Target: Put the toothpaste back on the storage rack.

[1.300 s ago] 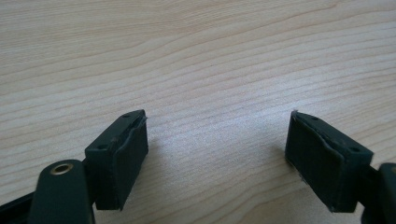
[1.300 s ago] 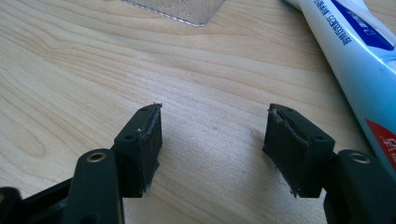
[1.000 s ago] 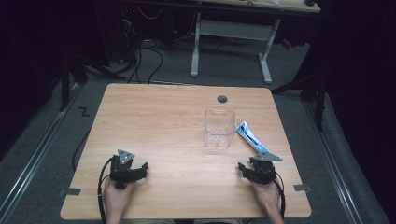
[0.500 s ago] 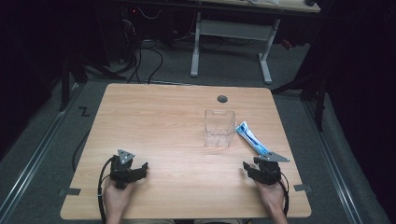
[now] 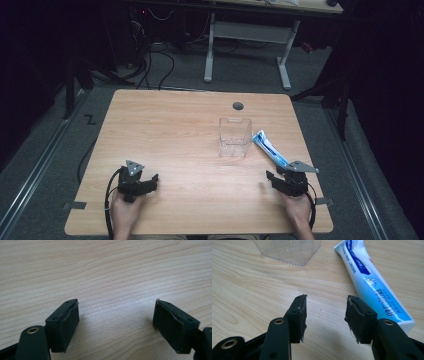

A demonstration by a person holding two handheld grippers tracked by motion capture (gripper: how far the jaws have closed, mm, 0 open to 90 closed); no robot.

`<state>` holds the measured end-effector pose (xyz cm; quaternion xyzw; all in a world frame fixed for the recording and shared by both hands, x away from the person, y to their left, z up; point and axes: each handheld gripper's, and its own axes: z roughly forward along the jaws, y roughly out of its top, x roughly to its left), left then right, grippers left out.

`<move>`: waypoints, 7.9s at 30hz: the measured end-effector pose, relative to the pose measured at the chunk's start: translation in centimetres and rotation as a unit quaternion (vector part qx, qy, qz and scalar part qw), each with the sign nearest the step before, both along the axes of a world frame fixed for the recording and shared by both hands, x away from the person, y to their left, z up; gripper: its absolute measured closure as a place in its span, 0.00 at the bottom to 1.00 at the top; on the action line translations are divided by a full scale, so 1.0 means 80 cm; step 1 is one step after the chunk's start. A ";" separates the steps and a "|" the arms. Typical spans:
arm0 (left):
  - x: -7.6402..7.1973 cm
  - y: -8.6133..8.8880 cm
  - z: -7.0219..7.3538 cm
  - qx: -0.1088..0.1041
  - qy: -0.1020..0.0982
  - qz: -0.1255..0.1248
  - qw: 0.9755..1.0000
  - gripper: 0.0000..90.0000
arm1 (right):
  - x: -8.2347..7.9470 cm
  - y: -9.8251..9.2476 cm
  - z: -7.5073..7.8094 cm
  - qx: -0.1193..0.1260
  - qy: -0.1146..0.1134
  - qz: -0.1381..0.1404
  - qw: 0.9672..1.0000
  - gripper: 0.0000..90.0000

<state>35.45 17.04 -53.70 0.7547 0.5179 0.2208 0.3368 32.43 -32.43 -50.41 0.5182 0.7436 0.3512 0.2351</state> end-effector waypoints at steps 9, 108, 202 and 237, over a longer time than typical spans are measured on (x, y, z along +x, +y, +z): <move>0.000 0.000 0.000 0.000 0.000 0.000 1.000 0.24 | 0.003 -0.013 0.022 -0.012 -0.014 0.004 1.000 0.60; 0.000 -0.001 0.000 0.000 0.000 0.000 1.000 0.24 | 0.175 0.023 0.024 -0.150 0.116 0.025 0.981 0.52; -0.001 0.000 0.000 0.001 0.001 0.000 1.000 0.24 | 0.160 -0.023 0.088 -0.036 0.116 0.047 0.992 0.87; -0.001 0.000 0.000 0.001 0.001 0.000 1.000 0.24 | 0.106 -0.051 0.132 0.035 0.009 0.066 0.997 0.91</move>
